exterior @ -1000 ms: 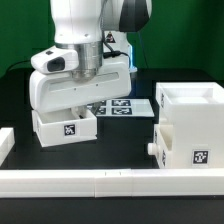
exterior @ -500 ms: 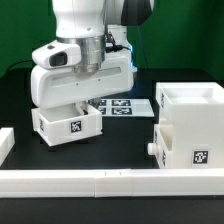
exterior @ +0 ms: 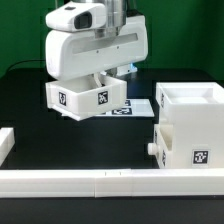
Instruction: Assemble drawer
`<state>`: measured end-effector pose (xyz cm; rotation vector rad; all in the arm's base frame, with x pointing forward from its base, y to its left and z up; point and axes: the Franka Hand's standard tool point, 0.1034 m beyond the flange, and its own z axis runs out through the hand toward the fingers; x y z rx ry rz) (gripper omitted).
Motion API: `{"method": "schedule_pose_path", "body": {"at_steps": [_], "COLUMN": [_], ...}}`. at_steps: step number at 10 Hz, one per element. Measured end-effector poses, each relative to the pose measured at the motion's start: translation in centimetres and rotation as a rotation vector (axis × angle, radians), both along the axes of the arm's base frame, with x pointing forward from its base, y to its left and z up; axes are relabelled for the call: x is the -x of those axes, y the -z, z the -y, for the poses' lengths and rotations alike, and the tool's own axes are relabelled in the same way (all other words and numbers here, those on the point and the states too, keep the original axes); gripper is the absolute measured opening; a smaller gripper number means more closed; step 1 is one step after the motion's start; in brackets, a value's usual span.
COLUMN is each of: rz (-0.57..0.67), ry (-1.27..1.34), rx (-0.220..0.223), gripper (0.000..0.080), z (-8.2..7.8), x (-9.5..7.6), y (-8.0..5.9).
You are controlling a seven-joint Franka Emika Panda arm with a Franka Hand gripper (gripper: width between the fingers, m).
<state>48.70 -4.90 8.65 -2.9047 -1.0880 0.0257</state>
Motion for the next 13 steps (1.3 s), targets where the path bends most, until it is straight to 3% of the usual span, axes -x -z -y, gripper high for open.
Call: {"method": "schedule_pose_path", "body": {"at_steps": [2, 4, 7, 11, 13], "rz": [0.0, 0.003, 0.003, -0.007, -0.015], "ry": [-0.001, -0.162, -0.631, -0.816, -0.846], "rx": [0.0, -0.002, 0.065, 0.056, 0.043], "gripper": [0.0038, 0.0038, 0.0038, 0.0038, 0.0038], "z": [-0.1, 0.0, -0.6, -0.3, -1.3], "x": [0.1, 0.1, -2.0, -1.7, -3.1], "y": [0.2, 0.3, 0.4, 0.7, 1.8]}}
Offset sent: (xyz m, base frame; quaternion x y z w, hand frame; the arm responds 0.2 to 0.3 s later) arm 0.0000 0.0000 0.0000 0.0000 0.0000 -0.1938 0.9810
